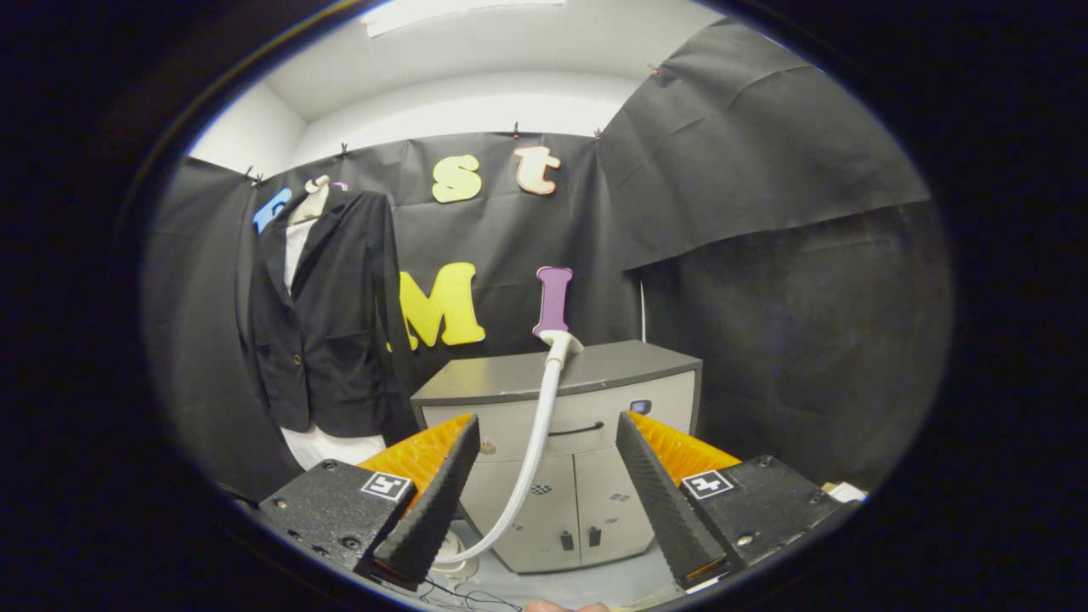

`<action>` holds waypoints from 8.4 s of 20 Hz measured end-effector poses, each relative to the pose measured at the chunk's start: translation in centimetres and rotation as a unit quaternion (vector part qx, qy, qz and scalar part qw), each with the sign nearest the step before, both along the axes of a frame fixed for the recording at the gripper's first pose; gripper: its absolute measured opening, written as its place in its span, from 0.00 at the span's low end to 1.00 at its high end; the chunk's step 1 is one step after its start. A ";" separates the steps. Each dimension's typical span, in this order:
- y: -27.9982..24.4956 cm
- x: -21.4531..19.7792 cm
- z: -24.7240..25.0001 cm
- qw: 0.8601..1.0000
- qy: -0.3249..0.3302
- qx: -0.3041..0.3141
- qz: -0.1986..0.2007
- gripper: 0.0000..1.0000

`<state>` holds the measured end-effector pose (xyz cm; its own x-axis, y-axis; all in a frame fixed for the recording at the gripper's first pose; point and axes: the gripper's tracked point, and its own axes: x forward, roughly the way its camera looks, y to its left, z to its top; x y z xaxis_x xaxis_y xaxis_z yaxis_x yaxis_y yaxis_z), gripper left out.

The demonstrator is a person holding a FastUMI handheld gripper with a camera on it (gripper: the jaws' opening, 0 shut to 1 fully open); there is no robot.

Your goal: Iron the clothes twice with a garment steamer, once on the left side and once on the right side.

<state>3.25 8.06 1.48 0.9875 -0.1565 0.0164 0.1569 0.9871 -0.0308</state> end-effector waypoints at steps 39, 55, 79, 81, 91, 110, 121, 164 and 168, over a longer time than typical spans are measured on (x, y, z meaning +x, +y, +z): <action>-8.3 36.1 3.4 0.974 0.210 0.078 0.015 0.95; -8.8 40.4 -0.5 0.942 0.313 0.112 -0.035 0.45; -0.6 30.5 8.6 0.982 0.109 0.151 0.038 0.35; 1.0 28.6 8.3 0.983 0.108 0.142 0.046 0.35; 8.1 18.1 5.0 0.984 0.104 0.131 0.066 0.35; 20.8 11.6 8.2 0.987 0.043 0.090 0.125 0.34; 30.6 17.9 12.8 0.970 -0.013 0.093 0.224 0.34; 36.1 21.2 7.9 0.965 0.027 0.059 0.254 0.31; 36.0 21.0 6.1 0.966 0.042 0.059 0.246 0.31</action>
